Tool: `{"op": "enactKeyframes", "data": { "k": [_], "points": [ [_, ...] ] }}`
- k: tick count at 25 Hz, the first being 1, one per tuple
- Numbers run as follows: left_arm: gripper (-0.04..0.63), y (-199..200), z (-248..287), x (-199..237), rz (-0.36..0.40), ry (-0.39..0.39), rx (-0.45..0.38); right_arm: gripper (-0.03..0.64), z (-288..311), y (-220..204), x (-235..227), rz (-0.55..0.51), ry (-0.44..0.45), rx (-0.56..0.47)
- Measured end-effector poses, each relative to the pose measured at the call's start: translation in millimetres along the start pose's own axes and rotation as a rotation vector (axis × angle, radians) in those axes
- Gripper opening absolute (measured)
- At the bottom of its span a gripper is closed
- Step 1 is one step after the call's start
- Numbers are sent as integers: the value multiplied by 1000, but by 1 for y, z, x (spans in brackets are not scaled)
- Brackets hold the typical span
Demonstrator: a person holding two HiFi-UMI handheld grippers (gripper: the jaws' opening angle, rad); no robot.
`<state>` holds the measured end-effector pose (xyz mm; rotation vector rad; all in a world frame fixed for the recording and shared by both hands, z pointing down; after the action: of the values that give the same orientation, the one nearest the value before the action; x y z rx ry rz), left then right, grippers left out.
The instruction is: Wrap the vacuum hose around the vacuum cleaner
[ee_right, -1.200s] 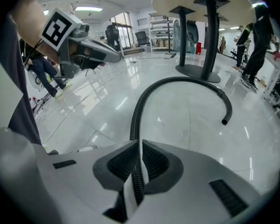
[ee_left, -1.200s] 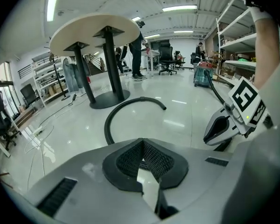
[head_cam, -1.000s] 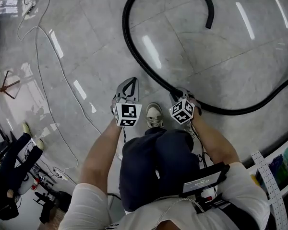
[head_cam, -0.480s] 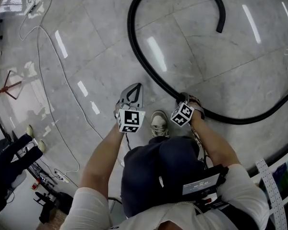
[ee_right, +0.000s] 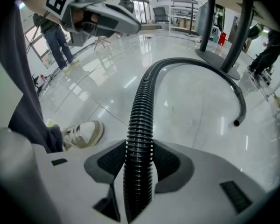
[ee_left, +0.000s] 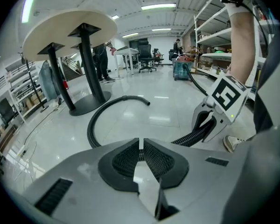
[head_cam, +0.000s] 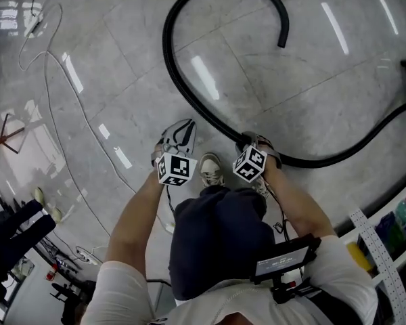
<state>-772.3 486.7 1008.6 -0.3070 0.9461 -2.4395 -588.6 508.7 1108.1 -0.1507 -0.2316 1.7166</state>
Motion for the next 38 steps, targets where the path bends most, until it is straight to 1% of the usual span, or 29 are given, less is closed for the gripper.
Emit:
{"op": "enactKeyframes", "data": {
  "k": [6, 14, 18, 21, 27, 32, 35, 38],
  "points": [
    [8, 64, -39, 1, 64, -16, 8, 178, -110, 15, -14, 32, 26, -29],
    [8, 162, -111, 2, 179, -20, 4, 178, -269, 42, -36, 67, 38, -111],
    [8, 214, -156, 3, 259, -9, 3, 176, -349, 56, -50, 87, 42, -149],
    [8, 254, -180, 5, 312, -6, -9, 175, -403, 65, -63, 102, 29, -179],
    [8, 325, -220, 3, 340, 20, -28, 172, -510, 77, -88, 136, 6, -238],
    [12, 387, -252, -5, 352, 44, -79, 170, -600, 79, -108, 166, -10, -286],
    [28, 428, -272, -18, 368, 64, -123, 170, -656, 70, -117, 171, -23, -318],
    [49, 454, -288, -20, 381, 68, -151, 169, -697, 69, -121, 177, -20, -337]
  ]
}}
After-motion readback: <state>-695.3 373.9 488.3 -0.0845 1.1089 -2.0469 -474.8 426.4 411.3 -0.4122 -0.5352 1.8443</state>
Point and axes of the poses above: the fingertips, and each gripper's own axes: z forward along the fingers, x to its left, y out of its top, the point moved 3 cm from there along -z, backward along the fingers, and after that the axes turned 8 degrees about -y, right-handed, at the moved point
